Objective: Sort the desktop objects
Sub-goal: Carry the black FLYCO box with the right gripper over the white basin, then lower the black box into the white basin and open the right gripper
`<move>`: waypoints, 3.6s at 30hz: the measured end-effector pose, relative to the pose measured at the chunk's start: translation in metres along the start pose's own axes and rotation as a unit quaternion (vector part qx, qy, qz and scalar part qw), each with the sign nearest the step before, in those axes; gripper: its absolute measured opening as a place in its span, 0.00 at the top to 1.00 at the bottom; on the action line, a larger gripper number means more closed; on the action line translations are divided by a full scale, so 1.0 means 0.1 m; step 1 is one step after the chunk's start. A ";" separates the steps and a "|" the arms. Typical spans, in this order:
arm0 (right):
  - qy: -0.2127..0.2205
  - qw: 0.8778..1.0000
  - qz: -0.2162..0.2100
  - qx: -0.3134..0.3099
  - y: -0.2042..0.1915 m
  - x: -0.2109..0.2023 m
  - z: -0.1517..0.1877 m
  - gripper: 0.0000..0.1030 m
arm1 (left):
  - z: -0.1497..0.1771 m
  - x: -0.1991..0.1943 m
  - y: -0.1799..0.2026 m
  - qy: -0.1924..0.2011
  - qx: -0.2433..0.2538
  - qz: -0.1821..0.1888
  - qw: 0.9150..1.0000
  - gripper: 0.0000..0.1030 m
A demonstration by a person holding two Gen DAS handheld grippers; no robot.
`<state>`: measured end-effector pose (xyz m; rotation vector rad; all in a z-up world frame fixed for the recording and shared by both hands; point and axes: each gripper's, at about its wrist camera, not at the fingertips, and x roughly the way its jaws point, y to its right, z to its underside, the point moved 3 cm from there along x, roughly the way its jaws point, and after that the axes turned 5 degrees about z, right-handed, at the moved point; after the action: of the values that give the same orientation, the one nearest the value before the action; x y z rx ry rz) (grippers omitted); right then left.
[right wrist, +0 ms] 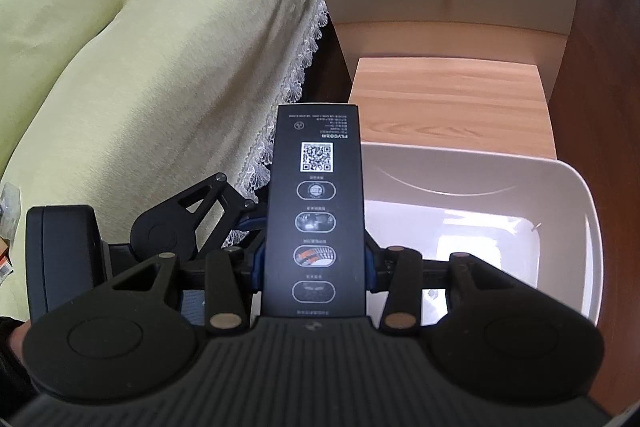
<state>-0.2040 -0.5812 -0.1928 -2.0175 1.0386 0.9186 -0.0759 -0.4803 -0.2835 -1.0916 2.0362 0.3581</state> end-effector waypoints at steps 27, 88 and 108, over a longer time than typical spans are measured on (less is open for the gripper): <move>0.002 0.999 0.026 0.029 0.12 0.13 0.05 0.61 | 0.33 0.14 0.02 -0.040 0.030 -0.002 0.999 0.06; -0.076 0.996 0.032 0.041 0.15 1.27 0.21 0.54 | -0.08 0.17 -0.10 -0.113 0.045 -0.017 0.992 0.05; -0.077 0.988 0.079 0.113 0.76 1.18 0.27 0.54 | -0.16 0.51 -0.28 -0.113 0.040 -0.013 0.993 0.05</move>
<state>-0.2251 -0.6382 -0.3220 -1.6713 1.1718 0.9739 -0.0786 -0.5356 -0.3084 -0.9811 1.8202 0.3672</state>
